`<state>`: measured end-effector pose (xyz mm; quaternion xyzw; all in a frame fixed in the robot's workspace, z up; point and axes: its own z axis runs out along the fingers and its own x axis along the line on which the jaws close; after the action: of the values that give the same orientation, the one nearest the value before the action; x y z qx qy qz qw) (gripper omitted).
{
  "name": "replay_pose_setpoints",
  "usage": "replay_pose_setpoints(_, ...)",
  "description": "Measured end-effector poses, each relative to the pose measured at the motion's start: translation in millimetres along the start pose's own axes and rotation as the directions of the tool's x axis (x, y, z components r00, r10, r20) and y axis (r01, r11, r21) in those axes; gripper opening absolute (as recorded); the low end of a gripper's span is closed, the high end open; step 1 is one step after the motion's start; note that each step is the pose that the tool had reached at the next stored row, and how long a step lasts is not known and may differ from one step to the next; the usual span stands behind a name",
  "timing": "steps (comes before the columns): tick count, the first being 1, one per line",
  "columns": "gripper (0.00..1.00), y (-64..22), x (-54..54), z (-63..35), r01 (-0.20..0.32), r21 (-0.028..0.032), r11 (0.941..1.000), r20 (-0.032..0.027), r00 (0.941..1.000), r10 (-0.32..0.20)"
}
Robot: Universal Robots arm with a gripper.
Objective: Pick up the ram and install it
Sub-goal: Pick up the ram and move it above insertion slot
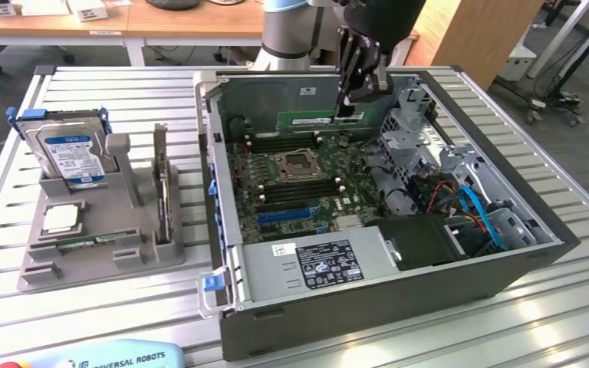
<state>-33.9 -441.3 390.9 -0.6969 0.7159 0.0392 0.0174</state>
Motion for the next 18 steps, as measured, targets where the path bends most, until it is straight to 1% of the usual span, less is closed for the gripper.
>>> replay_pose_setpoints(6, 0.12, -3.8, -0.1, 0.1, 0.0, 0.0, 1.0, 0.0, 1.0, 0.0)
replay_pose_setpoints(18, 0.12, -4.1, 0.1, 2.8, 0.0, 0.0, 1.0, 0.0, 1.0, 0.0)
